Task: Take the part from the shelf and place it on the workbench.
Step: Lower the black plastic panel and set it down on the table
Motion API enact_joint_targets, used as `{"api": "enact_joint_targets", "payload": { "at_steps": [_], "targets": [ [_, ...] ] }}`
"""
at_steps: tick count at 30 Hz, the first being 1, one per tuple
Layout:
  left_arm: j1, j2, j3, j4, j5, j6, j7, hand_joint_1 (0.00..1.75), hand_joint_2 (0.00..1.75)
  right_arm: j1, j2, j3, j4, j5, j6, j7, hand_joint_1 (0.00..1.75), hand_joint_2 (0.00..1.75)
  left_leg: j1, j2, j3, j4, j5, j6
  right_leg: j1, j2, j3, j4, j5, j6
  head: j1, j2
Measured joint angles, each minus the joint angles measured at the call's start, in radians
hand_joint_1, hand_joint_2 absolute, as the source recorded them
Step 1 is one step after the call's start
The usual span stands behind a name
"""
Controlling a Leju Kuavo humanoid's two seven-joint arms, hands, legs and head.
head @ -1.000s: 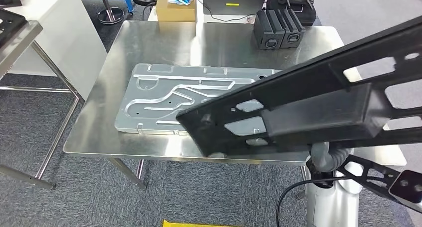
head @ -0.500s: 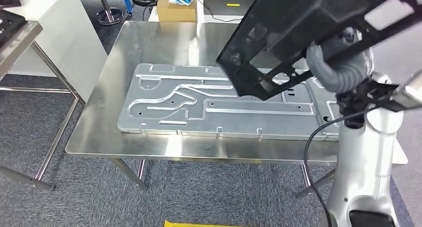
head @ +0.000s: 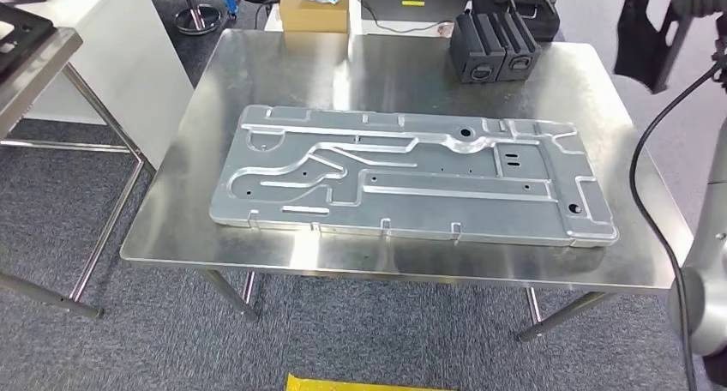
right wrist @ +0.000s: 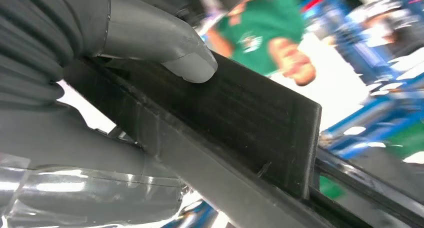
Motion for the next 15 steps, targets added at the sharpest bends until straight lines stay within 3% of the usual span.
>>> {"api": "enact_joint_targets", "payload": {
  "at_steps": [2,3,6,7,8,10,12,15],
  "targets": [
    [0.0,-0.001,0.001,0.0,-0.006,-0.002,0.0,0.0,1.75,-0.03,-0.016,0.019,0.055,0.032,-0.017,0.014,1.75,1.75,-0.002,0.003,-0.005,0.014,-0.015,-0.01,-0.006,-0.001,0.005,-0.007,0.0,-0.01,-0.001,0.0],
    [0.0,-0.002,0.001,0.0,-0.009,-0.003,0.0,0.0,1.75,-0.044,-0.022,0.027,0.078,0.044,-0.024,0.021,1.75,1.75,-0.003,0.006,-0.019,0.047,-0.035,-0.013,-0.008,-0.002,0.009,-0.01,0.0,-0.015,-0.003,0.0],
    [0.0,-0.003,0.001,0.0,-0.013,-0.004,0.0,0.0,1.75,-0.073,-0.034,0.047,0.146,0.072,-0.036,0.031,1.75,1.75,-0.001,0.012,-0.114,0.238,-0.114,-0.017,-0.003,-0.003,0.017,-0.01,-0.006,-0.028,-0.005,0.0],
    [0.001,-0.004,0.001,0.0,-0.013,-0.004,0.0,0.0,1.75,-0.078,-0.037,0.053,0.165,0.079,-0.038,0.032,1.75,1.75,-0.002,0.013,-0.138,0.278,-0.118,-0.016,-0.001,-0.002,0.02,-0.009,-0.009,-0.03,-0.005,0.0],
    [0.001,-0.004,0.001,0.0,-0.013,-0.004,0.0,0.0,1.75,-0.082,-0.039,0.058,0.182,0.084,-0.038,0.032,1.75,1.75,-0.002,0.014,-0.145,0.281,-0.102,-0.013,0.003,0.0,0.023,-0.008,-0.012,-0.032,-0.005,0.0],
    [0.001,-0.004,0.001,0.0,-0.014,-0.004,-0.002,0.0,1.75,-0.092,-0.042,0.067,0.213,0.097,-0.039,0.032,1.75,1.75,-0.006,0.014,-0.106,0.176,-0.022,0.001,0.009,0.003,0.033,-0.007,-0.02,-0.034,-0.005,0.0],
    [0.001,-0.003,0.002,0.0,-0.015,-0.004,-0.005,0.0,1.75,-0.113,-0.045,0.078,0.247,0.114,-0.039,0.034,1.75,1.75,-0.013,0.015,-0.054,0.057,0.035,0.019,0.012,0.005,0.039,-0.007,-0.026,-0.031,-0.004,0.0],
    [-0.001,-0.003,0.005,0.0,-0.015,-0.004,-0.011,0.0,1.75,-0.143,-0.051,0.103,0.31,0.148,-0.04,0.039,1.75,1.75,-0.018,0.015,-0.03,-0.002,0.04,0.028,0.01,0.006,0.037,-0.011,-0.025,-0.02,-0.003,0.0]
  ]
}}
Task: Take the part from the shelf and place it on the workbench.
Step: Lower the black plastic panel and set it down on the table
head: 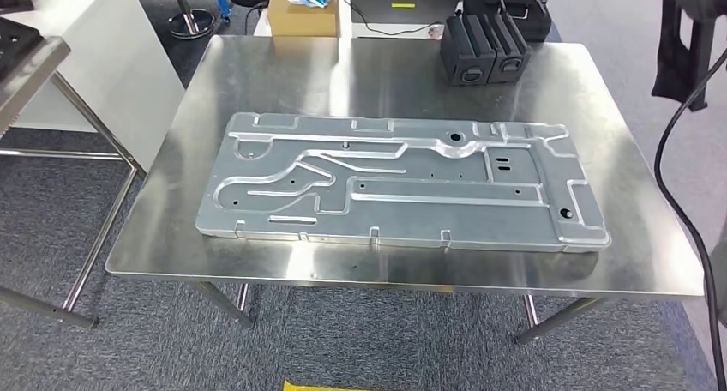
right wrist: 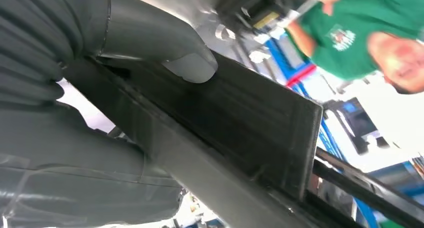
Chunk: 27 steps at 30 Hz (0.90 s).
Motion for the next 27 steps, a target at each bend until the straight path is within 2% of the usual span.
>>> {"api": "enact_joint_targets", "payload": {
  "at_steps": [2,3,4,6,7,8,9,10,11,12,13,16,18,20,23,25,26,27],
  "targets": [
    [0.0,0.0,0.002,0.0,0.0,-0.001,-0.003,0.0,1.75,-0.007,-0.006,0.016,0.028,0.012,-0.002,0.0,1.75,1.75,0.006,0.002,0.012,-0.024,0.003,0.002,-0.002,-0.001,-0.002,0.004,-0.008,0.008,0.0,0.0],
    [-0.001,-0.001,0.002,0.0,0.0,-0.002,-0.004,0.0,1.75,-0.013,-0.009,0.023,0.04,0.014,-0.002,-0.001,1.75,1.75,0.009,0.002,0.018,-0.035,0.007,0.004,-0.003,-0.001,-0.013,0.028,-0.024,0.013,0.001,0.0],
    [-0.001,-0.001,0.002,0.0,0.0,-0.002,-0.004,0.0,1.75,-0.02,-0.012,0.029,0.053,0.015,-0.002,-0.001,1.75,1.75,0.012,0.002,0.022,-0.042,0.01,0.005,-0.005,-0.001,-0.036,0.076,-0.049,0.019,0.001,0.0],
    [-0.001,-0.003,0.002,0.0,0.0,-0.003,-0.005,0.0,1.75,-0.029,-0.015,0.04,0.076,0.016,-0.002,-0.002,1.75,1.75,0.013,0.002,0.024,-0.043,0.009,0.006,-0.011,-0.001,-0.106,0.209,-0.103,0.03,0.001,0.0],
    [-0.001,-0.004,0.003,0.0,0.0,-0.003,-0.005,0.0,1.75,-0.03,-0.016,0.044,0.085,0.017,-0.002,-0.002,1.75,1.75,0.015,0.002,0.025,-0.041,0.007,0.005,-0.016,-0.001,-0.135,0.257,-0.112,0.036,0.001,0.0],
    [-0.001,-0.006,0.003,0.0,0.0,-0.003,-0.005,0.0,1.75,-0.03,-0.017,0.048,0.093,0.018,-0.003,-0.002,1.75,1.75,0.018,0.002,0.026,-0.038,0.004,0.002,-0.022,-0.001,-0.148,0.27,-0.102,0.042,0.001,0.0],
    [-0.001,-0.007,0.003,0.0,0.0,-0.003,-0.005,0.0,1.75,-0.031,-0.017,0.05,0.098,0.018,-0.003,-0.002,1.75,1.75,0.022,0.002,0.027,-0.034,-0.001,-0.003,-0.028,-0.002,-0.141,0.243,-0.072,0.048,0.001,0.0],
    [-0.001,-0.008,0.003,0.0,0.0,-0.003,-0.005,0.0,1.75,-0.033,-0.018,0.053,0.103,0.019,-0.003,-0.002,1.75,1.75,0.026,0.002,0.028,-0.026,-0.008,-0.01,-0.035,-0.004,-0.115,0.18,-0.03,0.056,0.001,0.0],
    [-0.001,-0.007,0.003,0.0,0.0,-0.003,-0.005,0.0,1.75,-0.035,-0.019,0.055,0.107,0.019,-0.003,-0.002,1.75,1.75,0.029,0.001,0.027,-0.017,-0.016,-0.019,-0.038,-0.004,-0.085,0.115,0.0,0.064,0.002,0.0],
    [-0.001,-0.006,0.003,0.0,0.0,-0.003,-0.005,0.0,1.75,-0.039,-0.02,0.057,0.112,0.019,-0.003,-0.002,1.75,1.75,0.03,0.0,0.024,-0.007,-0.024,-0.027,-0.04,-0.003,-0.061,0.061,0.02,0.064,0.003,0.0],
    [-0.002,-0.005,0.003,0.0,0.0,-0.003,-0.005,0.0,1.75,-0.04,-0.02,0.059,0.116,0.019,-0.003,-0.002,1.75,1.75,0.029,-0.001,0.022,0.001,-0.029,-0.034,-0.039,-0.002,-0.047,0.03,0.025,0.061,0.004,0.0],
    [-0.001,-0.005,0.004,0.001,-0.001,-0.003,-0.006,0.0,1.75,-0.041,-0.02,0.066,0.127,0.025,-0.004,-0.001,1.75,1.75,0.027,-0.001,0.021,0.004,-0.035,-0.044,-0.035,0.001,-0.048,0.03,0.016,0.033,0.002,0.0],
    [-0.001,-0.005,0.004,0.001,-0.002,-0.005,-0.007,0.0,1.75,-0.043,-0.02,0.072,0.132,0.04,-0.009,0.007,1.75,1.75,0.028,0.001,0.009,0.035,-0.059,-0.05,-0.035,0.0,-0.047,0.031,0.014,0.018,0.001,0.0],
    [-0.002,-0.006,0.004,0.001,-0.004,-0.006,-0.009,0.0,1.75,-0.046,-0.02,0.077,0.136,0.056,-0.016,0.016,1.75,1.75,0.028,0.003,-0.008,0.077,-0.087,-0.053,-0.035,0.0,-0.046,0.03,0.013,0.011,0.0,0.0],
    [-0.002,-0.006,0.004,0.001,-0.005,-0.006,-0.01,0.0,1.75,-0.046,-0.019,0.079,0.137,0.06,-0.019,0.018,1.75,1.75,0.028,0.003,-0.015,0.095,-0.096,-0.053,-0.035,-0.001,-0.045,0.03,0.013,0.01,0.0,0.0],
    [-0.002,-0.006,0.004,0.001,-0.008,-0.008,-0.01,0.0,1.75,-0.045,-0.019,0.088,0.146,0.078,-0.031,0.026,1.75,1.75,0.027,0.003,-0.052,0.174,-0.129,-0.052,-0.031,-0.001,-0.045,0.03,0.013,0.007,0.0,0.0],
    [-0.003,-0.006,0.004,0.001,-0.013,-0.011,-0.01,0.0,1.75,-0.041,-0.013,0.103,0.161,0.104,-0.052,0.039,1.75,1.75,0.023,0.002,-0.069,0.203,-0.127,-0.043,-0.023,0.001,-0.043,0.03,0.011,0.003,0.0,0.0],
    [-0.005,-0.006,0.004,0.0,-0.018,-0.013,-0.009,0.0,1.75,-0.035,-0.005,0.12,0.179,0.134,-0.074,0.054,1.75,1.75,0.016,0.002,-0.074,0.205,-0.11,-0.03,-0.015,0.002,-0.039,0.03,0.009,-0.001,0.001,0.0]
  ]
}}
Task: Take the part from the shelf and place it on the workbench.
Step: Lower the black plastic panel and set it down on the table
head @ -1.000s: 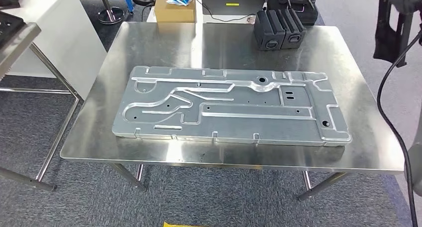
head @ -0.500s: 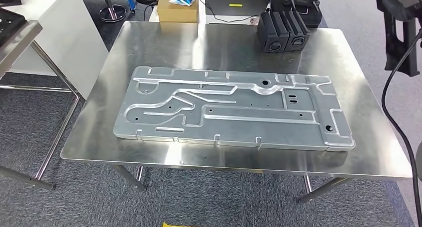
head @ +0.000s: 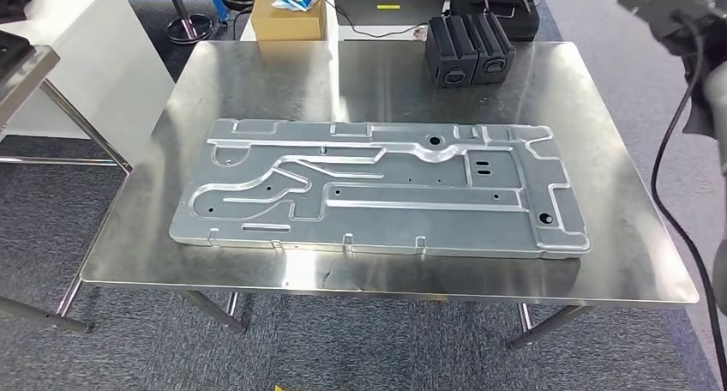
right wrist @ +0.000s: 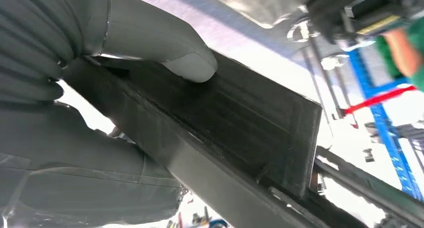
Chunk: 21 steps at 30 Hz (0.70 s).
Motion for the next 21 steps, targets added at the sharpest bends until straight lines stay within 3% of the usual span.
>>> {"api": "enact_joint_targets", "payload": {
  "at_steps": [2,4,7,8,9,11,13,14,15,17,19,21],
  "targets": [
    [-0.006,0.0,0.0,0.0,-0.009,-0.002,0.001,0.0,1.75,0.013,0.022,0.032,0.036,0.053,-0.039,0.027,1.75,1.75,-0.018,0.0,0.042,-0.106,0.07,0.04,0.015,0.004,0.009,-0.001,-0.004,-0.007,0.001,0.0],
    [-0.012,0.001,0.0,0.0,-0.012,-0.001,0.0,0.0,1.75,0.02,0.04,0.051,0.059,0.082,-0.047,0.041,1.75,1.75,-0.027,0.001,0.077,-0.18,0.089,0.057,0.014,0.005,0.01,-0.004,-0.002,-0.004,0.002,0.0],
    [-0.018,0.0,0.0,0.0,-0.013,-0.003,-0.004,0.0,1.75,0.039,0.069,0.089,0.086,0.13,-0.049,0.067,1.75,1.75,-0.024,0.003,0.093,-0.214,0.097,0.052,0.011,0.004,0.011,-0.011,0.001,0.01,0.003,0.0],
    [-0.021,0.0,0.0,0.0,-0.015,-0.004,-0.006,0.0,1.75,0.044,0.078,0.102,0.094,0.147,-0.049,0.077,1.75,1.75,-0.021,0.004,0.098,-0.227,0.105,0.051,0.01,0.003,0.005,0.002,-0.01,0.014,0.003,0.0],
    [-0.025,-0.001,0.0,0.0,-0.017,-0.005,-0.007,0.0,1.75,0.047,0.086,0.115,0.102,0.163,-0.048,0.086,1.75,1.75,-0.018,0.005,0.103,-0.239,0.112,0.049,0.01,0.001,-0.008,0.033,-0.031,0.018,0.004,0.0],
    [-0.033,-0.004,0.0,0.0,-0.021,-0.007,-0.007,0.0,1.75,0.054,0.101,0.143,0.121,0.195,-0.044,0.097,1.75,1.75,-0.016,0.004,0.104,-0.246,0.117,0.05,0.004,-0.001,-0.062,0.149,-0.09,0.026,0.006,0.0],
    [-0.038,-0.009,0.0,0.0,-0.025,-0.008,-0.008,0.0,1.75,0.068,0.119,0.171,0.138,0.226,-0.035,0.1,1.75,1.75,-0.014,0.004,0.104,-0.244,0.116,0.048,-0.003,-0.001,-0.107,0.24,-0.114,0.037,0.006,0.0],
    [-0.041,-0.011,0.0,0.0,-0.026,-0.008,-0.008,0.0,1.75,0.076,0.129,0.184,0.145,0.241,-0.029,0.101,1.75,1.75,-0.012,0.004,0.104,-0.241,0.115,0.045,-0.008,-0.002,-0.107,0.237,-0.1,0.042,0.006,0.0],
    [-0.044,-0.013,-0.001,0.0,-0.028,-0.008,-0.008,0.0,1.75,0.082,0.14,0.197,0.152,0.255,-0.023,0.102,1.75,1.75,-0.009,0.004,0.103,-0.236,0.111,0.04,-0.012,-0.004,-0.086,0.193,-0.068,0.046,0.006,0.0],
    [-0.052,-0.016,-0.001,0.0,-0.03,-0.008,-0.008,0.0,1.75,0.089,0.161,0.222,0.163,0.283,-0.014,0.103,1.75,1.75,-0.007,0.003,0.099,-0.221,0.101,0.026,-0.017,-0.006,-0.022,0.061,-0.009,0.052,0.006,0.0],
    [-0.06,-0.016,-0.001,0.0,-0.032,-0.008,-0.008,0.0,1.75,0.097,0.184,0.249,0.172,0.307,-0.012,0.104,1.75,1.75,-0.008,0.003,0.091,-0.209,0.095,0.013,-0.014,-0.004,0.009,-0.005,0.005,0.043,0.006,0.0],
    [-0.066,-0.017,-0.001,0.0,-0.032,-0.008,-0.01,0.0,1.75,0.113,0.206,0.275,0.179,0.324,-0.011,0.103,1.75,1.75,-0.009,0.003,0.089,-0.207,0.095,0.005,-0.01,-0.001,0.007,-0.006,0.003,0.025,0.004,0.0]
  ]
}}
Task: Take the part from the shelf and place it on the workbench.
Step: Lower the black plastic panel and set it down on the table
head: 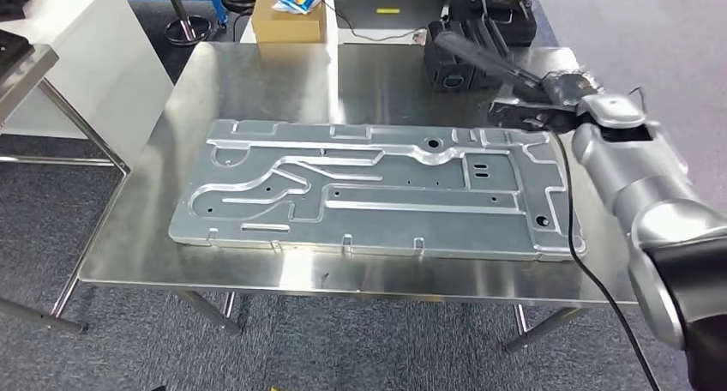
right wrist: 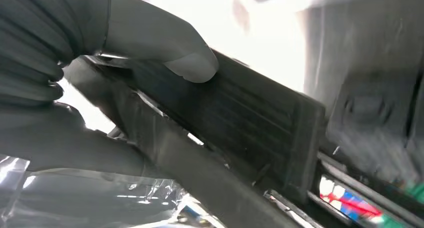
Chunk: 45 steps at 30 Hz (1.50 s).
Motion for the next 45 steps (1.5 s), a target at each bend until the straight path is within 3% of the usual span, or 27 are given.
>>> {"api": "enact_joint_targets", "payload": {
  "at_steps": [3,6,7,8,9,11,13,16,18,21,22,23,24,26,28,30,32,33,35,37,38,39,41,43,45],
  "targets": [
    [-0.004,-0.001,0.0,0.0,0.0,0.0,-0.001,0.0,1.75,0.017,0.028,0.027,0.008,0.01,0.0,-0.002,1.75,1.75,0.003,0.0,-0.021,0.05,-0.037,-0.015,-0.004,-0.001,0.001,-0.004,0.003,-0.022,-0.002,0.0],
    [-0.004,-0.002,0.0,0.0,0.0,0.0,-0.001,0.0,1.75,0.021,0.043,0.041,0.014,0.013,0.0,-0.002,1.75,1.75,0.006,0.0,-0.104,0.237,-0.126,-0.024,0.0,-0.004,0.001,-0.005,0.002,-0.03,-0.004,0.0],
    [-0.003,-0.002,0.0,0.0,-0.001,-0.001,-0.001,0.0,1.75,0.023,0.047,0.046,0.017,0.016,0.001,-0.002,1.75,1.75,0.006,0.0,-0.125,0.282,-0.138,-0.024,0.001,-0.004,0.001,-0.004,0.002,-0.031,-0.004,0.0],
    [-0.003,-0.002,0.0,0.0,-0.001,-0.002,-0.001,0.0,1.75,0.026,0.052,0.05,0.02,0.021,0.002,-0.003,1.75,1.75,0.006,0.0,-0.13,0.289,-0.129,-0.023,0.002,-0.004,0.002,-0.004,0.002,-0.032,-0.004,0.0],
    [-0.003,-0.002,0.0,0.0,-0.002,-0.002,0.0,0.0,1.75,0.03,0.057,0.054,0.022,0.027,0.004,-0.004,1.75,1.75,0.006,0.0,-0.115,0.255,-0.102,-0.021,0.003,-0.004,0.003,-0.004,0.001,-0.032,-0.004,0.0],
    [-0.005,-0.002,-0.001,0.0,-0.007,-0.003,0.005,0.0,1.75,0.04,0.069,0.065,0.026,0.045,0.012,-0.005,1.75,1.75,0.006,0.0,-0.05,0.118,-0.034,-0.013,0.005,-0.002,0.006,-0.004,0.0,-0.03,-0.004,0.0],
    [-0.01,-0.003,-0.001,0.0,-0.013,-0.003,0.012,0.0,1.75,0.054,0.082,0.081,0.032,0.069,0.024,-0.004,1.75,1.75,0.002,-0.002,-0.006,0.021,-0.005,-0.007,0.008,0.001,0.004,-0.004,0.002,-0.023,-0.004,0.0],
    [-0.014,-0.008,-0.003,0.0,-0.021,-0.003,0.021,0.0,1.75,0.088,0.097,0.113,0.04,0.113,0.034,-0.005,1.75,1.75,0.002,-0.003,0.0,0.0,-0.001,0.003,0.009,0.002,0.002,-0.01,0.007,-0.007,-0.003,0.0],
    [-0.016,-0.012,-0.004,0.0,-0.023,-0.004,0.023,0.0,1.75,0.108,0.105,0.136,0.044,0.134,0.033,-0.005,1.75,1.75,0.006,-0.002,0.004,-0.012,0.008,0.016,0.007,0.0,-0.009,0.018,-0.017,0.002,-0.001,0.0],
    [-0.018,-0.017,-0.007,0.0,-0.025,-0.007,0.028,0.0,1.75,0.128,0.112,0.166,0.049,0.159,0.026,-0.003,1.75,1.75,0.004,-0.002,0.004,-0.017,0.013,0.025,0.006,-0.002,-0.086,0.189,-0.103,0.008,0.0,0.0],
    [-0.017,-0.017,-0.007,0.0,-0.027,-0.008,0.03,0.0,1.75,0.135,0.114,0.177,0.05,0.169,0.023,0.0,1.75,1.75,0.003,-0.002,0.004,-0.016,0.013,0.026,0.006,-0.002,-0.11,0.24,-0.119,0.009,0.0,0.0],
    [-0.016,-0.018,-0.008,0.0,-0.028,-0.008,0.031,0.0,1.75,0.14,0.116,0.189,0.052,0.18,0.019,0.002,1.75,1.75,0.003,-0.003,0.004,-0.014,0.012,0.026,0.006,-0.002,-0.118,0.258,-0.116,0.01,0.0,0.0],
    [-0.014,-0.019,-0.008,0.0,-0.03,-0.008,0.033,0.0,1.75,0.144,0.118,0.2,0.053,0.19,0.015,0.005,1.75,1.75,0.003,-0.003,0.004,-0.012,0.011,0.026,0.006,-0.002,-0.107,0.237,-0.095,0.009,0.0,0.0],
    [-0.013,-0.02,-0.008,0.0,-0.032,-0.007,0.034,0.0,1.75,0.145,0.12,0.219,0.053,0.212,0.005,0.011,1.75,1.75,0.002,-0.003,0.006,-0.008,0.008,0.022,0.006,-0.003,-0.04,0.107,-0.033,0.003,0.0,0.0],
    [-0.013,-0.021,-0.008,0.0,-0.034,-0.006,0.034,0.0,1.75,0.144,0.122,0.239,0.053,0.238,-0.009,0.018,1.75,1.75,-0.002,-0.003,0.005,-0.005,0.005,0.015,0.011,-0.003,0.011,0.005,-0.003,-0.005,0.0,0.0],
    [-0.012,-0.021,-0.008,0.0,-0.035,-0.004,0.035,0.0,1.75,0.145,0.123,0.258,0.053,0.259,-0.021,0.025,1.75,1.75,-0.004,-0.003,0.005,-0.005,0.005,0.007,0.015,-0.002,0.019,-0.013,-0.002,-0.012,-0.001,0.0],
    [-0.012,-0.02,-0.008,0.0,-0.036,-0.004,0.035,0.0,1.75,0.145,0.123,0.273,0.053,0.279,-0.037,0.033,1.75,1.75,-0.004,-0.003,0.003,-0.001,-0.001,-0.003,0.01,-0.003,0.022,-0.02,0.003,-0.022,-0.001,0.0],
    [-0.012,-0.02,-0.008,0.0,-0.037,-0.005,0.033,0.0,1.75,0.145,0.123,0.282,0.053,0.293,-0.049,0.038,1.75,1.75,-0.003,-0.003,-0.005,0.02,-0.017,-0.009,0.007,-0.005,0.024,-0.024,0.006,-0.027,-0.002,0.0],
    [-0.011,-0.02,-0.008,0.0,-0.04,-0.008,0.026,0.0,1.75,0.146,0.124,0.302,0.053,0.317,-0.079,0.053,1.75,1.75,0.002,-0.003,-0.046,0.117,-0.076,-0.021,0.004,-0.007,0.025,-0.029,0.01,-0.034,-0.005,0.0],
    [-0.009,-0.02,-0.009,0.0,-0.046,-0.009,0.012,0.0,1.75,0.151,0.124,0.321,0.053,0.327,-0.107,0.071,0.87,0.87,0.008,-0.003,-0.099,0.244,-0.131,-0.029,0.004,-0.008,0.024,-0.028,0.01,-0.036,-0.006,0.0],
    [-0.007,-0.02,-0.009,0.0,-0.05,-0.006,0.007,0.0,1.75,0.154,0.124,0.328,0.054,0.328,-0.116,0.078,0.44,0.44,0.01,-0.003,-0.11,0.274,-0.136,-0.032,0.004,-0.008,0.024,-0.028,0.01,-0.036,-0.006,0.0],
    [-0.006,-0.02,-0.01,0.0,-0.056,-0.001,0.003,0.0,1.75,0.156,0.124,0.334,0.054,0.328,-0.123,0.084,0.0,0.0,0.012,-0.002,-0.104,0.267,-0.123,-0.034,0.002,-0.007,0.023,-0.026,0.01,-0.035,-0.006,0.0],
    [-0.007,-0.019,-0.014,0.0,-0.064,0.018,0.001,0.0,1.75,0.161,0.123,0.342,0.057,0.327,-0.128,0.09,0.0,0.0,0.015,-0.002,-0.041,0.149,-0.061,-0.035,-0.001,-0.006,0.023,-0.022,0.009,-0.03,-0.006,0.0],
    [-0.009,-0.019,-0.017,0.0,-0.065,0.038,0.006,0.0,0.87,0.165,0.119,0.347,0.06,0.326,-0.133,0.092,0.0,0.0,0.014,-0.003,0.015,0.033,-0.024,-0.029,0.002,-0.004,0.019,-0.017,0.009,-0.018,-0.006,0.0],
    [-0.009,-0.02,-0.017,0.0,-0.063,0.053,0.021,0.0,0.0,0.167,0.112,0.351,0.063,0.326,-0.135,0.093,0.0,0.0,0.01,-0.005,0.025,0.002,-0.02,-0.017,0.005,-0.003,0.014,-0.018,0.013,-0.004,-0.004,0.0]
  ]
}}
